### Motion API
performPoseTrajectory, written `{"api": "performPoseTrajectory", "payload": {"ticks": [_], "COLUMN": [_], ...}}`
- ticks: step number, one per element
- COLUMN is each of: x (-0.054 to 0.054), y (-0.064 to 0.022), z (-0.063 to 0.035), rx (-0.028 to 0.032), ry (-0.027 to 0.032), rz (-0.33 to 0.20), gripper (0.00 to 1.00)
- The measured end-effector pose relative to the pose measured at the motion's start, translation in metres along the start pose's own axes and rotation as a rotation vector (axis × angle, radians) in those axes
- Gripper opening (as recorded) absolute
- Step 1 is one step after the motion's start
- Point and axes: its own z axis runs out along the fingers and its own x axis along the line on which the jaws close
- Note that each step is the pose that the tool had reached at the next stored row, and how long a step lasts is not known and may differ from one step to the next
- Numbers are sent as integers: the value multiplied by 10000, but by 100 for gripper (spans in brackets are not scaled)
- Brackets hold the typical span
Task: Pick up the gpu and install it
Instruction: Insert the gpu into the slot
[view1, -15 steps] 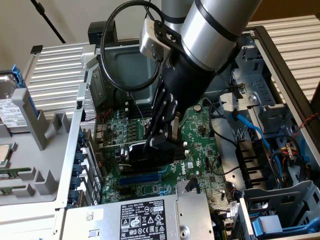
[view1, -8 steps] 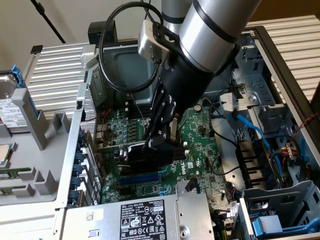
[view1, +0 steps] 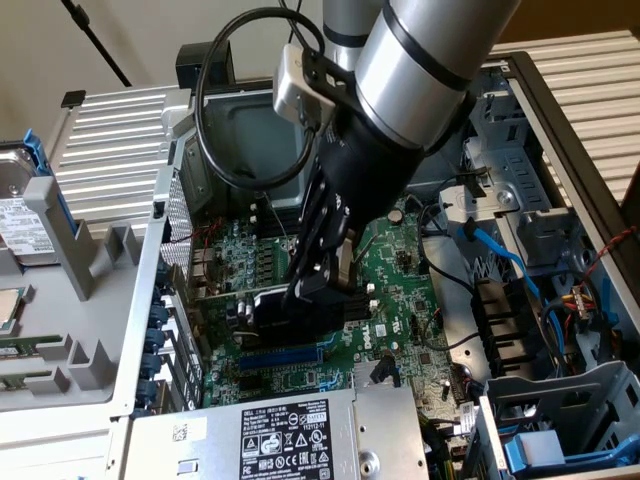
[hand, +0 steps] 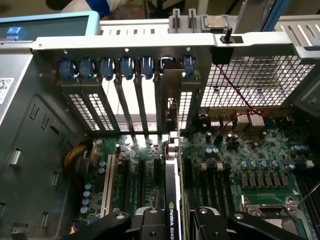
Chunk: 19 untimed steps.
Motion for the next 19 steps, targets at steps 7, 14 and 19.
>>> {"api": "performPoseTrajectory", "payload": {"ticks": [7, 14, 19], "x": [0, 2, 2], "y": [6, 16, 22], "z": [14, 22, 27], "rx": [-1, -2, -2], "ry": [-1, -2, 0], "rz": [0, 1, -2], "gripper": [26, 26, 26]}}
